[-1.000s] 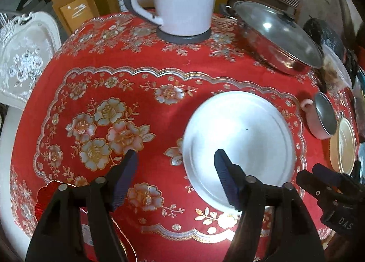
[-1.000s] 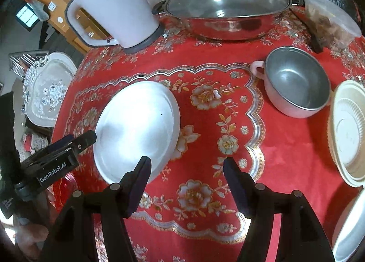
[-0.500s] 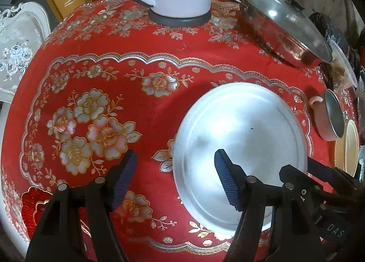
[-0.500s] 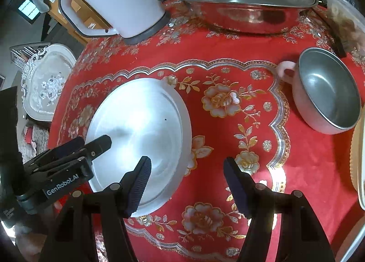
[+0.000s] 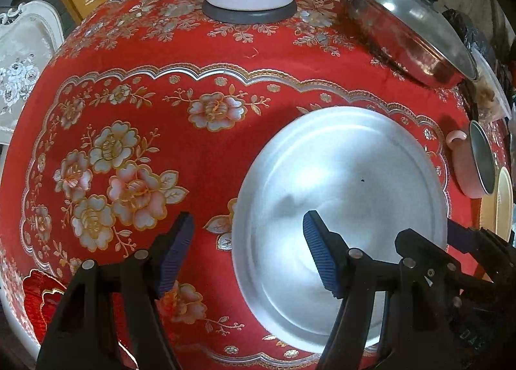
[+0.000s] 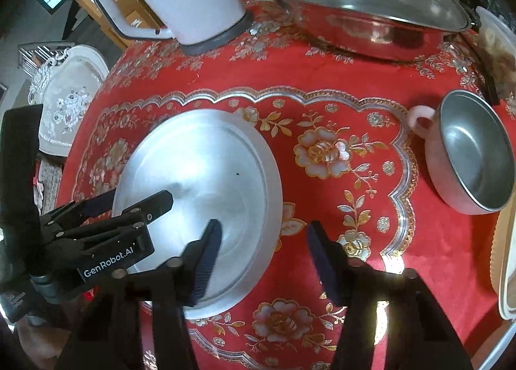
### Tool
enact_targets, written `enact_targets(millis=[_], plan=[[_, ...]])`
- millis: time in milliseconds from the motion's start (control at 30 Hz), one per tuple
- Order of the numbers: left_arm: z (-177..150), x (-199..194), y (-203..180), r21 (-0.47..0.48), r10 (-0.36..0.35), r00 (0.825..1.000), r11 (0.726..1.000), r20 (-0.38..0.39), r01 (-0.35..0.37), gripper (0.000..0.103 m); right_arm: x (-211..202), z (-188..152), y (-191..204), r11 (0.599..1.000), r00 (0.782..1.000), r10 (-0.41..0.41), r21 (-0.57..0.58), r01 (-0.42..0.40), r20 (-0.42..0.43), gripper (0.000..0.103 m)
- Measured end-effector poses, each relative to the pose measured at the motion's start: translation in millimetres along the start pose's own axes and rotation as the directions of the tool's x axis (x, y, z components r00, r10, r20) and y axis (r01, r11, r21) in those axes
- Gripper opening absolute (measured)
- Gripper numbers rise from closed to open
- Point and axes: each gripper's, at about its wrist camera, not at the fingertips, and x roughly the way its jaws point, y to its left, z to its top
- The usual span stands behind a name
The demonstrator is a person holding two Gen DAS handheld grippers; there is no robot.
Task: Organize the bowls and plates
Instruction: 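Close the left tool on the rim of the white plate, then lift the white plate and carry it toward the red plate stack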
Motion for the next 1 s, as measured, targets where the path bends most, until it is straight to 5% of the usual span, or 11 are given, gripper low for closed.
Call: enact_targets(millis=[133,200,267,333,1000], plan=[[0.2,4.1,-5.0,0.019,0.009,1.000,1.000,0.001,-0.009,0.069,4.7,-0.7,-2.9,1.000,1.000,0.014,0.009,-0.014,-0.019,0.015],[-0.6,4.4,-6.8,0.030,0.011,1.000,0.999,0.013,-0.011,0.067,4.4,-1.8,-5.2,1.000,1.000,0.018,0.017,-0.018,-0.014,0.013],[-1.6,6.1,-9.6,0.047,0.000,1.000,0.999,0.009,-0.001,0.035,2.0,-2.7,-7.7,1.000,1.000,0.020,0.021,-0.020,-0.003,0.010],[-3.5,7.7,-13.0,0.056,-0.018,1.000,0.998,-0.004,0.018,0.029,-0.6,-4.2,-9.0,0.999,1.000,0.024,0.023,-0.024,0.001,0.010],[-36.6,-62.3,12.9,0.046,-0.043,0.997,0.998,0.056,0.041,0.028,-67.4,-23.1,34.6,0.999,0.996,0.029,-0.047,-0.025,0.087,0.010]])
